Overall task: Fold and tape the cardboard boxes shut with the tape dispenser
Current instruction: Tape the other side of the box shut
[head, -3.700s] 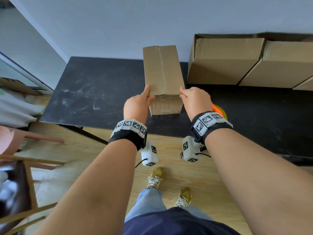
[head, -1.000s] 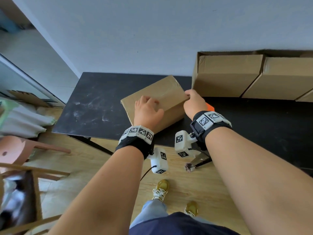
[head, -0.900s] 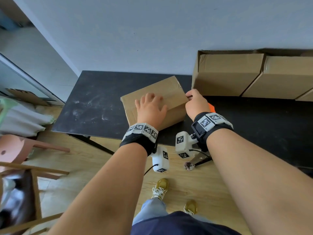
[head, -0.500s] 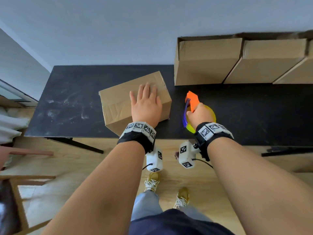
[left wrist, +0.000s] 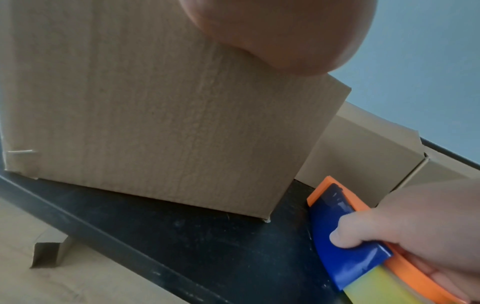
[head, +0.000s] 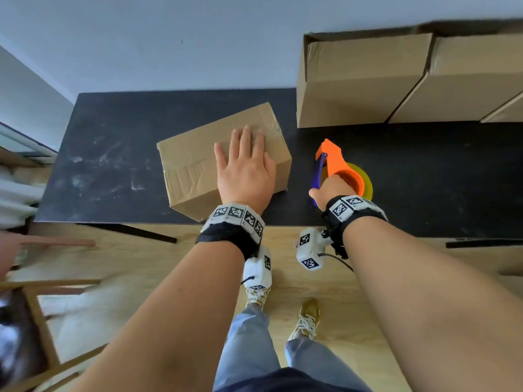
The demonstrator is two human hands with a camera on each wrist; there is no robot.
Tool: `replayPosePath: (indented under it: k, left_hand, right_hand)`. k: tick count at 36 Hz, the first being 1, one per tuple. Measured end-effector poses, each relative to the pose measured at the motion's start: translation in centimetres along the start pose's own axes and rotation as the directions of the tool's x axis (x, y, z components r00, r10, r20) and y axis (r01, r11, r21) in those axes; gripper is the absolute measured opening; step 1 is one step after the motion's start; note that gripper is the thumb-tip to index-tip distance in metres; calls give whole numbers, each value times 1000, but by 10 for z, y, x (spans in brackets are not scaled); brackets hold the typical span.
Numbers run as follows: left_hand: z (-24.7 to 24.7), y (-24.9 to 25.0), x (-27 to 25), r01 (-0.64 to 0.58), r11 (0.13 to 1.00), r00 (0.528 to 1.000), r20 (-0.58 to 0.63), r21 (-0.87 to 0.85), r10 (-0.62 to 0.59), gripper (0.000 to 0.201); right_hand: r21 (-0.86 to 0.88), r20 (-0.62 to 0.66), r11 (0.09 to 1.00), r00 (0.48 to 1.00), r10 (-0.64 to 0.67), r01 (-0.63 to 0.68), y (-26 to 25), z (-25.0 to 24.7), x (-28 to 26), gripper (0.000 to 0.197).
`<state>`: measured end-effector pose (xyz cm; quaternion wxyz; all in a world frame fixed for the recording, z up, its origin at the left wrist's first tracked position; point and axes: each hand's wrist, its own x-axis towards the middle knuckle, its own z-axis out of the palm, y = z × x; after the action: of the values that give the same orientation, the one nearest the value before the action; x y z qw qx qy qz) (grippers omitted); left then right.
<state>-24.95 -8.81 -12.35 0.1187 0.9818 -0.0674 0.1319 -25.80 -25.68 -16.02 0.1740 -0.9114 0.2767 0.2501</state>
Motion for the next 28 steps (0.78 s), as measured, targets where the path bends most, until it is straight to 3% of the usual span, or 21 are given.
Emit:
replayPosePath:
  k: [6,9,14,16,20,25,28]
  left_hand:
    - [-4,1,2,9,1000,1000,20,-2,-9,48]
    - [-7,4,2,12,1000,1000,28,11,-12,48]
    - [-13,16,-2,85,994,992,83,66,-91,46]
    - [-17,22,-2,125,989,987,94,74,-132,43]
    - [-35,29,5,196,981,971,138,11,-196,37]
    - [-66,33,24,234,926,959,225,-298,-170,40]
    - [-84,38,32,289,872,944,267,-395,-192,37]
  right_hand:
    - [263,-59,965,998,31,-15,7,-21,-9,33]
    - [485,-103,874,991,85,-25,16,-38,-18,31]
    - [713,16,695,993,114,-92,24,-65,-32,28]
    - [737,27,671,995,95,-84,26,-69,-34,35]
    - [730,-16,683,1000,20,-3,27,-81,-44,74]
    - [740,-73,661,991,-110,128,25,-100,-63,66]
    - [739,-105,643,978,-180,198,24,-110,-74,54]
